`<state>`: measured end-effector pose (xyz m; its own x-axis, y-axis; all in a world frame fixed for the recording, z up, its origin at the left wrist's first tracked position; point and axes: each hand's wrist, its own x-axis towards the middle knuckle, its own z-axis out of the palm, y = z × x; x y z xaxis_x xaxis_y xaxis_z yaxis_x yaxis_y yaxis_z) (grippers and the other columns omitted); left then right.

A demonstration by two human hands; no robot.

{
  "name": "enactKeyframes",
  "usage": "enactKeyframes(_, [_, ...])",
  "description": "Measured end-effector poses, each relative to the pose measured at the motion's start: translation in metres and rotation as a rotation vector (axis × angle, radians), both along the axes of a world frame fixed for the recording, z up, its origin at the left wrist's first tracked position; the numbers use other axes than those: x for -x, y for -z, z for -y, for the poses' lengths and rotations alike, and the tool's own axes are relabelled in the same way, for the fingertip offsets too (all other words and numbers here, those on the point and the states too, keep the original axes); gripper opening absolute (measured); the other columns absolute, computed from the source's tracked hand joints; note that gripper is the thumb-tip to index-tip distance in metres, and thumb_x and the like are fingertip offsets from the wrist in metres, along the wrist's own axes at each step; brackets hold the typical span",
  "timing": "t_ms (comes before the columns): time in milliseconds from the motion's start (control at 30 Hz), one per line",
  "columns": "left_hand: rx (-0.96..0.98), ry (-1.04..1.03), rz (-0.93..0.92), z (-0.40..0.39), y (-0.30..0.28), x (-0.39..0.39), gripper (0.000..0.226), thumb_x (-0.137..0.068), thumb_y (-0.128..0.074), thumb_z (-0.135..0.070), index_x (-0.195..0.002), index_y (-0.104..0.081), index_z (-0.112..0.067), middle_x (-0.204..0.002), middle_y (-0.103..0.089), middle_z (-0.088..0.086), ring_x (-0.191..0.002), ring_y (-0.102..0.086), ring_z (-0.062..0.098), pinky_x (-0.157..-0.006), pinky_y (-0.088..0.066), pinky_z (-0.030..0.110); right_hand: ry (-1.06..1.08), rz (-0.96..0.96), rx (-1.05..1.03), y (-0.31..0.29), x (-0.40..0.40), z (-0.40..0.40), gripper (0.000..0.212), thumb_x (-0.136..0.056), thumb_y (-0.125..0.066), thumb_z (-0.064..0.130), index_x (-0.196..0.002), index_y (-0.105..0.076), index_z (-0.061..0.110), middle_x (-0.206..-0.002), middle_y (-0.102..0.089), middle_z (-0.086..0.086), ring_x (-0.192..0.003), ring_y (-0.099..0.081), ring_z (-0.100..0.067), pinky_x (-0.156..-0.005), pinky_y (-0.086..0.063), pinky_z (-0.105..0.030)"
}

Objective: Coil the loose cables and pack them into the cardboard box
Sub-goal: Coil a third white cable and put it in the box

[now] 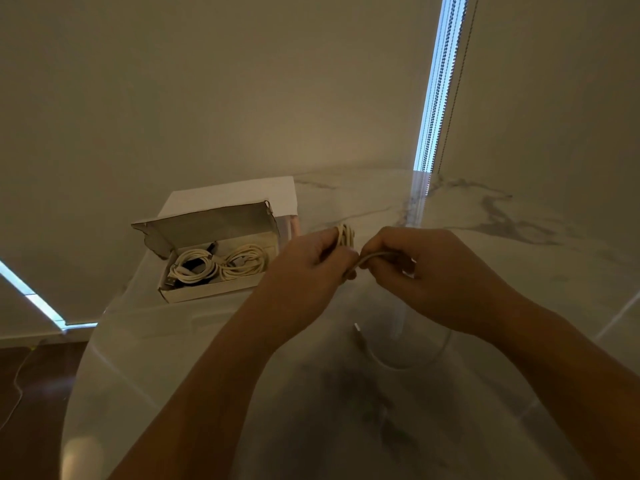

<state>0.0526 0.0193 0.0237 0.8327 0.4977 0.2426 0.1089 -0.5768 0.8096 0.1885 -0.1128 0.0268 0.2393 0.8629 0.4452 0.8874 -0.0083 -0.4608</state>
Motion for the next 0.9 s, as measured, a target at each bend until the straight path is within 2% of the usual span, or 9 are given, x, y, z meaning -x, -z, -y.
enactKeyframes(67, [-0.035, 0.072, -0.05, 0.001, -0.002, 0.002, 0.024, -0.1, -0.052, -0.03, -0.101, -0.068, -0.012, -0.084, -0.069, 0.006, -0.076, -0.065, 0.011, -0.072, -0.054, 0.033, 0.019, -0.016, -0.019, 0.0, -0.003, 0.0, 0.007, -0.091, -0.06, 0.029, -0.093, -0.067, 0.027, -0.074, -0.061, 0.016, -0.075, -0.058, -0.005, -0.068, -0.043, -0.009])
enactKeyframes(133, [-0.059, 0.134, -0.063, 0.0, -0.003, 0.005, 0.029, -0.097, -0.057, -0.039, -0.104, -0.067, -0.012, -0.087, -0.068, 0.015, -0.081, -0.064, 0.028, -0.077, -0.055, 0.048, 0.03, -0.018, -0.038, 0.0, -0.004, -0.001, 0.001, -0.09, -0.063, 0.032, -0.091, -0.063, 0.031, -0.074, -0.06, 0.018, -0.073, -0.058, -0.003, -0.066, -0.043, -0.009])
enactKeyframes(200, [-0.062, 0.172, -0.071, -0.003, -0.002, 0.007, 0.031, -0.096, -0.059, -0.042, -0.108, -0.066, -0.014, -0.09, -0.068, 0.016, -0.082, -0.064, 0.034, -0.077, -0.053, 0.052, 0.046, -0.022, -0.048, 0.0, -0.006, 0.0, 0.009, -0.089, -0.064, 0.039, -0.092, -0.062, 0.031, -0.078, -0.063, 0.016, -0.073, -0.059, -0.003, -0.066, -0.044, -0.01])
enactKeyframes(367, [-0.141, 0.137, -0.073, -0.003, 0.002, 0.006, 0.02, -0.099, -0.056, -0.037, -0.1, -0.067, -0.02, -0.075, -0.064, 0.007, -0.063, -0.056, 0.017, -0.061, -0.048, 0.029, 0.073, -0.003, -0.038, 0.001, -0.007, -0.001, 0.015, -0.087, -0.065, 0.044, -0.093, -0.061, 0.03, -0.08, -0.065, 0.012, -0.073, -0.06, -0.005, -0.064, -0.046, -0.016])
enactKeyframes(433, [-0.116, 0.121, -0.047, -0.002, 0.003, 0.004, 0.018, -0.1, -0.056, -0.034, -0.096, -0.067, -0.021, -0.073, -0.063, 0.004, -0.063, -0.056, 0.015, -0.06, -0.045, 0.027, 0.078, 0.003, -0.03, 0.001, -0.009, -0.001, 0.015, -0.088, -0.063, 0.044, -0.093, -0.061, 0.03, -0.079, -0.064, 0.012, -0.072, -0.06, -0.005, -0.063, -0.047, -0.017])
enactKeyframes(533, [0.027, 0.128, 0.026, -0.002, 0.002, 0.003, 0.016, -0.1, -0.055, -0.03, -0.091, -0.068, -0.026, -0.073, -0.064, -0.002, -0.069, -0.059, 0.009, -0.065, -0.047, 0.022, 0.093, -0.01, 0.001, 0.002, -0.012, -0.001, 0.009, -0.091, -0.062, 0.041, -0.094, -0.061, 0.032, -0.077, -0.065, 0.013, -0.07, -0.061, -0.004, -0.063, -0.047, -0.015])
enactKeyframes(600, [0.172, 0.105, 0.104, -0.004, 0.002, 0.001, 0.017, -0.1, -0.056, -0.028, -0.101, -0.073, -0.026, -0.089, -0.07, 0.01, -0.086, -0.066, 0.026, -0.08, -0.057, 0.035, 0.096, -0.033, 0.025, 0.003, -0.015, -0.001, 0.006, -0.093, -0.061, 0.038, -0.093, -0.061, 0.032, -0.076, -0.066, 0.015, -0.07, -0.063, -0.001, -0.062, -0.047, -0.012])
enactKeyframes(700, [0.422, 0.072, 0.23, -0.005, 0.001, 0.002, 0.022, -0.098, -0.058, -0.019, -0.112, -0.075, -0.023, -0.109, -0.069, 0.021, -0.11, -0.061, 0.04, -0.101, -0.049, 0.049, 0.092, -0.101, 0.036, 0.003, -0.017, -0.001, 0.005, -0.093, -0.061, 0.037, -0.091, -0.061, 0.032, -0.075, -0.067, 0.018, -0.072, -0.064, 0.006, -0.065, -0.046, -0.005])
enactKeyframes(900, [0.576, 0.055, 0.32, -0.002, 0.0, 0.0, 0.024, -0.098, -0.057, -0.011, -0.114, -0.075, -0.013, -0.115, -0.066, 0.027, -0.101, -0.061, 0.028, -0.099, -0.049, 0.041, 0.084, -0.205, 0.038, 0.002, -0.017, 0.0, 0.007, -0.091, -0.064, 0.035, -0.092, -0.065, 0.028, -0.073, -0.07, 0.014, -0.069, -0.066, 0.005, -0.064, -0.045, -0.004])
